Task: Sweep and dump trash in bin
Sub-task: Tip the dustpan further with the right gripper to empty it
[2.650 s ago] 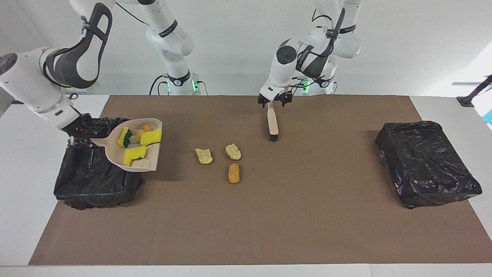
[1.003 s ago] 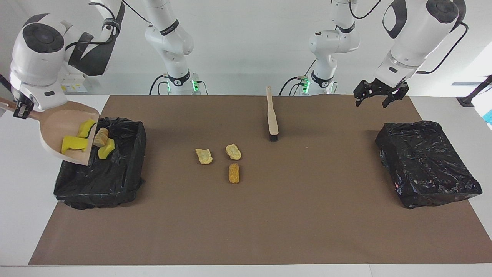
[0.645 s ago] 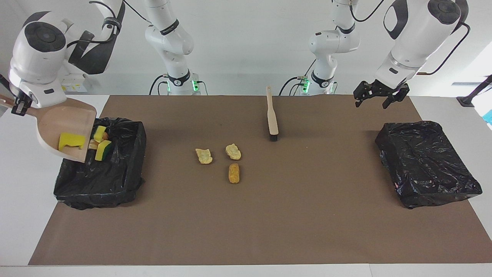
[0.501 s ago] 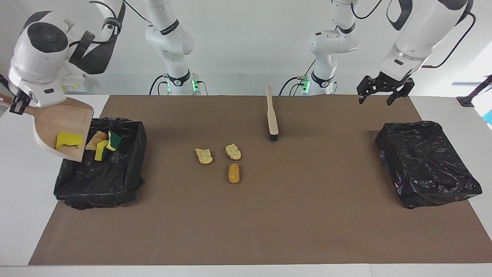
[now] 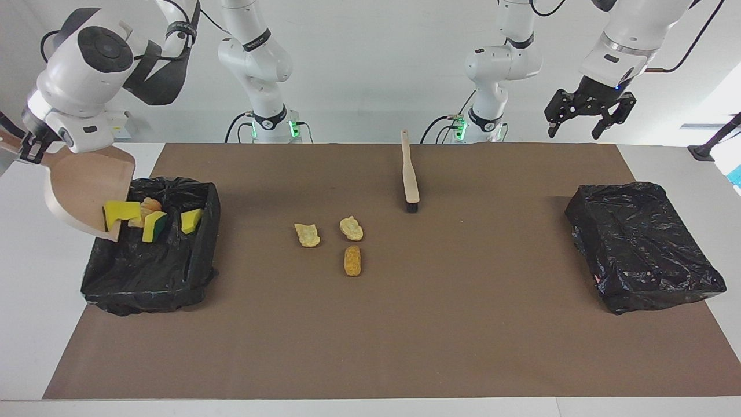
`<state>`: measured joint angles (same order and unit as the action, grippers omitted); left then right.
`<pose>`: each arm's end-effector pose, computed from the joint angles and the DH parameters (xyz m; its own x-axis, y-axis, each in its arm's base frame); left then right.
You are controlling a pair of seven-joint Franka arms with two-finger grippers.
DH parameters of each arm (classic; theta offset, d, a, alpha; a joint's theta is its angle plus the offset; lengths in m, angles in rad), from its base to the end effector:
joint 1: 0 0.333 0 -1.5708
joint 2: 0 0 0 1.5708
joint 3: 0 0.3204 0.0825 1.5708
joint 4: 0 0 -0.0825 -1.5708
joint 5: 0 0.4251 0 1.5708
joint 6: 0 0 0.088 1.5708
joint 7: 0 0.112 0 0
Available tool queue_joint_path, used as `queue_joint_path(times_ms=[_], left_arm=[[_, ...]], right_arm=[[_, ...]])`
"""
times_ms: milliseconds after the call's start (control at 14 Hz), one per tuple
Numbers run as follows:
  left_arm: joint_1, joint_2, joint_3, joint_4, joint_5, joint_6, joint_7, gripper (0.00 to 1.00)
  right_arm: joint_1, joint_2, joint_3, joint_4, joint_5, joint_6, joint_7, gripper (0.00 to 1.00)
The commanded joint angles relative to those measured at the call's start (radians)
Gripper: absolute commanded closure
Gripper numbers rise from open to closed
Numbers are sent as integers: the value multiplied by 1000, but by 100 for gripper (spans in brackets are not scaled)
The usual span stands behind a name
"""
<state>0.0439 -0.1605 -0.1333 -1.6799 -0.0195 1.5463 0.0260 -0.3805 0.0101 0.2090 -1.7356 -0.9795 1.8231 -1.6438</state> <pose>0.5391 -0.0565 0.6562 0.9931 -0.1144 0.0254 -0.1144 -0.9934 -0.0024 0.6002 -0.1774 0.5926 -0.1195 0.5713 -0.8120 0.9928 0.0793 -0.0903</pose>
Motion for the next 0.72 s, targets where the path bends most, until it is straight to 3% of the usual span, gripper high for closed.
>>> queue_joint_path(times_ms=[0,215,430,645], left_arm=[[10,-2,4,3,12,-14,-1,0],[10,-2,4,3,12,-15,-1,0],[10,-2,4,3,12,-15,-1,0],[10,-2,4,3,12,-15,-1,0]], right_arm=[[9,-44,4,-55,-45,-2,50,100],[0,-48,3,-48,8,-16,53,100],[5,-53,1,-28,142,-18,58,100],[11,-53,1,-12,305,-53,187,100]])
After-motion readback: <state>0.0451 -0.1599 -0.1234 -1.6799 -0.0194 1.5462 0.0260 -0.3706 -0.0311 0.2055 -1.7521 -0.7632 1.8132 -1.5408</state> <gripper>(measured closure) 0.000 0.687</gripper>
